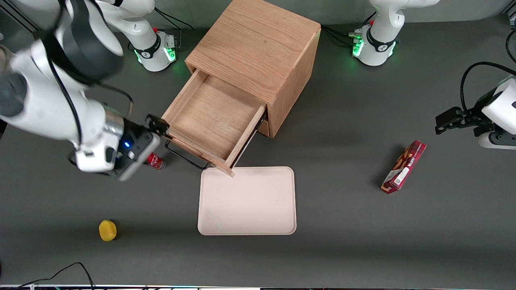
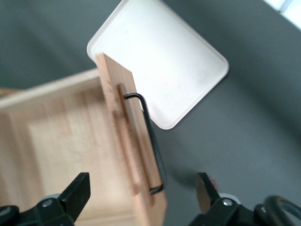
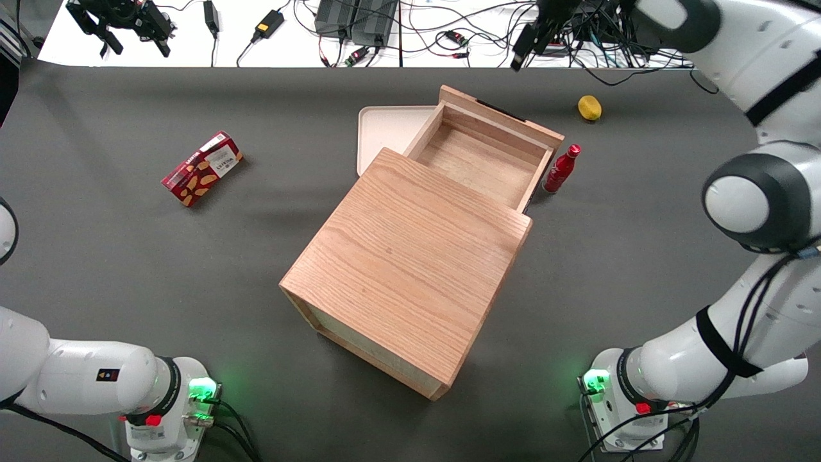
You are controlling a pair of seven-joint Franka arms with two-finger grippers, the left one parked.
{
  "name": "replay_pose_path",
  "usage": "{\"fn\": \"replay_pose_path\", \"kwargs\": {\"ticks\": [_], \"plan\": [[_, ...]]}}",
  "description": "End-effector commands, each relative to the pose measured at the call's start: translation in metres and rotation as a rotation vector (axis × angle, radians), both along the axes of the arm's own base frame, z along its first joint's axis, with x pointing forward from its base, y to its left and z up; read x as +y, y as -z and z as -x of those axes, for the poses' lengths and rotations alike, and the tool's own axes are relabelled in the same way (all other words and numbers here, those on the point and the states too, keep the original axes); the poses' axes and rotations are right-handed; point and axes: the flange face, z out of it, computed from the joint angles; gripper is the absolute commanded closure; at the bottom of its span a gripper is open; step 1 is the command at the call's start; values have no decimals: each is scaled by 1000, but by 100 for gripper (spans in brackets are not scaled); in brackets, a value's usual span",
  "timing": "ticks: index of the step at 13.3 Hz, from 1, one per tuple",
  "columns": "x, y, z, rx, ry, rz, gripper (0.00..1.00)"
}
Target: Open upper drawer
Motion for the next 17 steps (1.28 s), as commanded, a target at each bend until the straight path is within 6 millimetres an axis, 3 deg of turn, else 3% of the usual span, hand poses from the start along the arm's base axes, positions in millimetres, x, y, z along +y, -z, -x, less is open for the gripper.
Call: {"fn": "replay_pose_path", "kwargs": {"ticks": [1, 5, 7, 9, 12, 17], "plan": [[-8, -49, 35, 12, 267, 40, 0], [-25, -79, 62, 80, 737, 110, 0], [-51, -94, 70, 41, 913, 157, 0], [-78, -100, 83, 80, 947, 216, 0], [-100, -94, 108, 99, 977, 276, 0], [-141, -45, 127, 50, 890, 249, 0]]}}
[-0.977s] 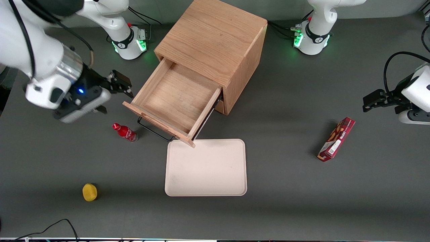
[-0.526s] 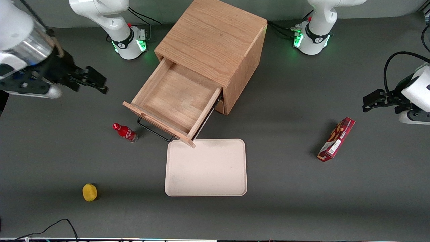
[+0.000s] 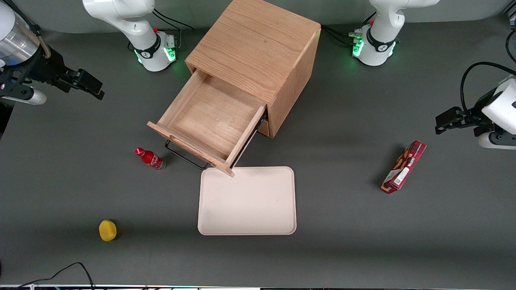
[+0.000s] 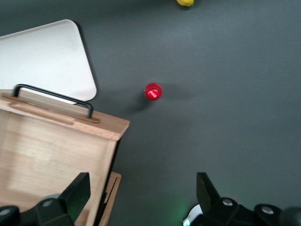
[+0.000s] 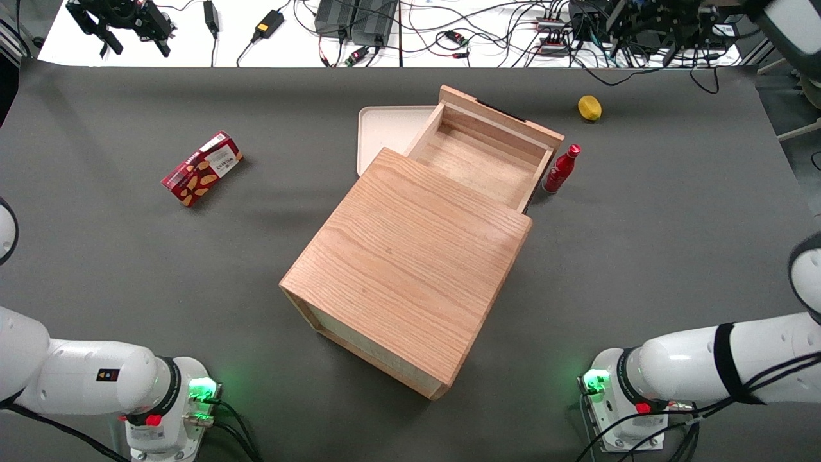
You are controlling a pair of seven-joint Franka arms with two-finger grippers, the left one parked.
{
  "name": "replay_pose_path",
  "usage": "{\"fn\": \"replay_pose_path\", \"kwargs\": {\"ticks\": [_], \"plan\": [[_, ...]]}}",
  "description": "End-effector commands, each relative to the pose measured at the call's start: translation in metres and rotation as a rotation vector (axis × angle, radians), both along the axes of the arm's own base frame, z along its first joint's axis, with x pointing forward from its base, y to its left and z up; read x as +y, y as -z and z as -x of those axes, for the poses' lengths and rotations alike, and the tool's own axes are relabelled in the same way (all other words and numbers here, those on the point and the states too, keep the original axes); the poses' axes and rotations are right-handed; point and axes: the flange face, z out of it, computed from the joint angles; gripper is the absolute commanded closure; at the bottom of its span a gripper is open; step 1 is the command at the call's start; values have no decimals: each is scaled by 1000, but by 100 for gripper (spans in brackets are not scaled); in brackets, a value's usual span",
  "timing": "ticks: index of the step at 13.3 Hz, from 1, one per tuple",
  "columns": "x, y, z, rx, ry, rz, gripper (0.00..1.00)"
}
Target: Open upper drawer
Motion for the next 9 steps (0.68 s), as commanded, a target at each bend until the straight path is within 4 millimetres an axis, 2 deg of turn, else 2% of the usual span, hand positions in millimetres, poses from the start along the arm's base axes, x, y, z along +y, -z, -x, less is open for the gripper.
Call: {"fn": "replay_pose_path", "kwargs": {"ticks": [1, 3, 7, 9], "plan": [[-17, 30, 22, -29, -42, 22, 0], [-19, 41, 23, -42, -39, 15, 0], [-19, 39, 20, -44, -76, 11, 0], [-32, 39, 19, -39, -92, 7, 0]]}}
